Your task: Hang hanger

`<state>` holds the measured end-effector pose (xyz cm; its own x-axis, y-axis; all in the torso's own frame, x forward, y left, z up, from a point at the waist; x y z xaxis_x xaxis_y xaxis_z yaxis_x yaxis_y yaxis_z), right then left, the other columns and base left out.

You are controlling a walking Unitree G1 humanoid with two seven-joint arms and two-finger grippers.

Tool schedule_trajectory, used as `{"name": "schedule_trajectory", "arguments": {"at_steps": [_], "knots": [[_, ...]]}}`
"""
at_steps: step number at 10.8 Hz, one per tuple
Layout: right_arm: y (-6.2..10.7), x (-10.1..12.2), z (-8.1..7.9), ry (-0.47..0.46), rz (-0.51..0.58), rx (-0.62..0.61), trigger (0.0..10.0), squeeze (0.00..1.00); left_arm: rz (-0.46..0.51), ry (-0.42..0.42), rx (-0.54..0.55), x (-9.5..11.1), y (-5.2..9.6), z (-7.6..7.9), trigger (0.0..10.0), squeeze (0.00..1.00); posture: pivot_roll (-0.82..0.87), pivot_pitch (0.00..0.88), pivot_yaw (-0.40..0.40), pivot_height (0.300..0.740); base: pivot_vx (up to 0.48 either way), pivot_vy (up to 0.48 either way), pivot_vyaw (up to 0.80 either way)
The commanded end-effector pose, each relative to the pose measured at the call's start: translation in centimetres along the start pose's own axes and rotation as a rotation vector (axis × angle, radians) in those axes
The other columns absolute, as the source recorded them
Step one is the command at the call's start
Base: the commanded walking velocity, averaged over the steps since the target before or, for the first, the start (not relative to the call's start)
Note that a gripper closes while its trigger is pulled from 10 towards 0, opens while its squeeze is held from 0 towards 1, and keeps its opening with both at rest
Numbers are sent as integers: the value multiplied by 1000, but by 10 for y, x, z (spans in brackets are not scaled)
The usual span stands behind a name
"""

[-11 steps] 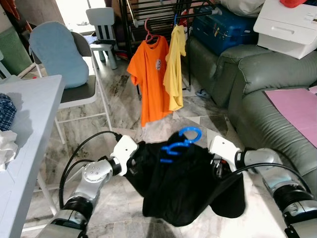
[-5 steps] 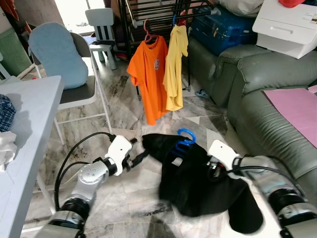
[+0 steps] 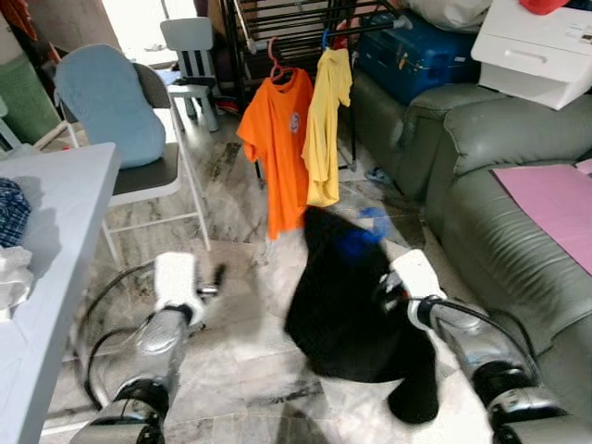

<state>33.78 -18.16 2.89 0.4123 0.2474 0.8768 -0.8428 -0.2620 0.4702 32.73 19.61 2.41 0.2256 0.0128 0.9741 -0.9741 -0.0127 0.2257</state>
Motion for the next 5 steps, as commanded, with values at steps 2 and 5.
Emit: {"name": "schedule_trajectory", "arguments": {"at_steps": [2, 5], "knots": [[-3, 13, -3, -95, 75, -121, 0, 0, -43, 40, 20, -10, 3, 2, 10000, 1000, -161, 0, 94, 740, 0, 0, 0], [-1, 4, -13, -225, 77, -260, 10000, 0, 5, 40, -10, -11, 8, 15, 10000, 0, -148, 0, 83, 740, 0, 0, 0]]}}
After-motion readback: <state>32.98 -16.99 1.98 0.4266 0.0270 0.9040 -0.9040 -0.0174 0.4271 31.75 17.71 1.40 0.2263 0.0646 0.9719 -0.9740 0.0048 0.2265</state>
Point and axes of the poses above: a point about 5 cm out from each wrist's last joint towards the gripper, its own y axis pointing back from the gripper into the wrist, its own x axis along the axis of the wrist's last joint, z = x × y, the point moved 2 cm from there along -y, pointing out of the wrist towards the gripper, and after that the axes turned 1 degree about -y, right-handed, at the moved point
